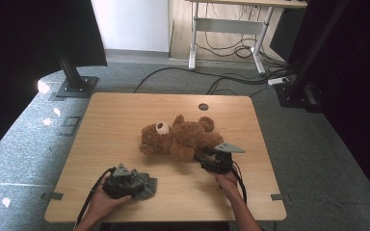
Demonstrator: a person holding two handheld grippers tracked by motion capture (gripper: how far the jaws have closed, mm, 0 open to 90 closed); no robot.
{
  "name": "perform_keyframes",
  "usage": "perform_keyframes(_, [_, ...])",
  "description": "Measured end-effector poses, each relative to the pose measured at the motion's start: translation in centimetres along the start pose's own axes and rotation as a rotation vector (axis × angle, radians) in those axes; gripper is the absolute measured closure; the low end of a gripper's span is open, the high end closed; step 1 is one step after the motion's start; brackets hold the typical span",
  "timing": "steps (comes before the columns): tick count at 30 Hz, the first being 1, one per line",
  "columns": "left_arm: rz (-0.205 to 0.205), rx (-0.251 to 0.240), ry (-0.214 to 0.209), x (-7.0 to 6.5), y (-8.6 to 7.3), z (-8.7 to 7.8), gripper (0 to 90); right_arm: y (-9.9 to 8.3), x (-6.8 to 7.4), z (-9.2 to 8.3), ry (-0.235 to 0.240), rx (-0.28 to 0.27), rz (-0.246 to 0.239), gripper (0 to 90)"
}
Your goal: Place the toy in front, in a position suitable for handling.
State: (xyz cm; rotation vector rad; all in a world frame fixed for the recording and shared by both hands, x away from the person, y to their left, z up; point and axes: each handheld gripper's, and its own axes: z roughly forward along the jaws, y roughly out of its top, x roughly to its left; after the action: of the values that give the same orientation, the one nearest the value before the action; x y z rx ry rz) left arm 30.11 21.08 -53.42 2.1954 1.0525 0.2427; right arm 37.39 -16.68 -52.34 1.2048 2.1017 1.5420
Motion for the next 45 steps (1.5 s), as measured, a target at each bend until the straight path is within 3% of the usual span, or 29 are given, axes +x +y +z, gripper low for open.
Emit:
perform_keyframes(5, [-0.013, -0.016, -0.014, 0.9, 0.3, 0.2, 54.0, 0.0, -0.1, 0.0, -0.005, 0.002, 0.001, 43.1])
perform_keyframes(9, [-0.019, -0.027, -0.015, 1.3, 0.6, 0.4, 60.5, 0.0, -0.1, 0.0, -0.008, 0.002, 0.004, 43.3])
perform_keyframes(12, [-0.057, -0.046, -0.036, 2.1, 0.9, 0.3, 66.2, 0.0, -0.1, 0.0, -0.008, -0.002, 0.006, 43.3])
perform_keyframes(14, [-0.065, -0.063, -0.027, 2.5, 1.3, 0.1, 68.0, 0.1, -0.2, -0.1, -0.008, -0.004, 0.006, 43.3])
perform_keyframes(17, [-0.076, -0.092, -0.033, 2.8, 1.7, -0.3, 69.1, 0.1, -0.2, -0.2, -0.008, -0.012, 0.007, 43.4])
perform_keyframes(22, [-0.124, -0.192, -0.098, 4.0, 2.8, -2.2, 69.2, 0.5, -0.2, -0.8, -0.009, -0.032, 0.005, 43.3])
perform_keyframes(27, [-0.173, -0.294, -0.159, 4.7, 2.6, -4.0, 69.2, 1.1, 0.3, -1.6, -0.006, -0.06, -0.014, 43.3])
perform_keyframes(32, [-0.177, -0.326, -0.155, 4.9, 2.7, -4.8, 69.1, 2.0, 0.8, -2.4, 0.006, -0.095, -0.031, 43.3])
perform_keyframes(37, [-0.174, -0.327, -0.149, 4.9, 2.8, -4.9, 69.1, 3.2, 1.1, -2.4, 0.004, -0.115, -0.045, 42.9])
perform_keyframes(45, [-0.18, -0.35, -0.14, 5.0, 2.6, -5.7, 69.1, 5.7, 1.2, -1.7, -0.012, -0.105, -0.061, 40.5])
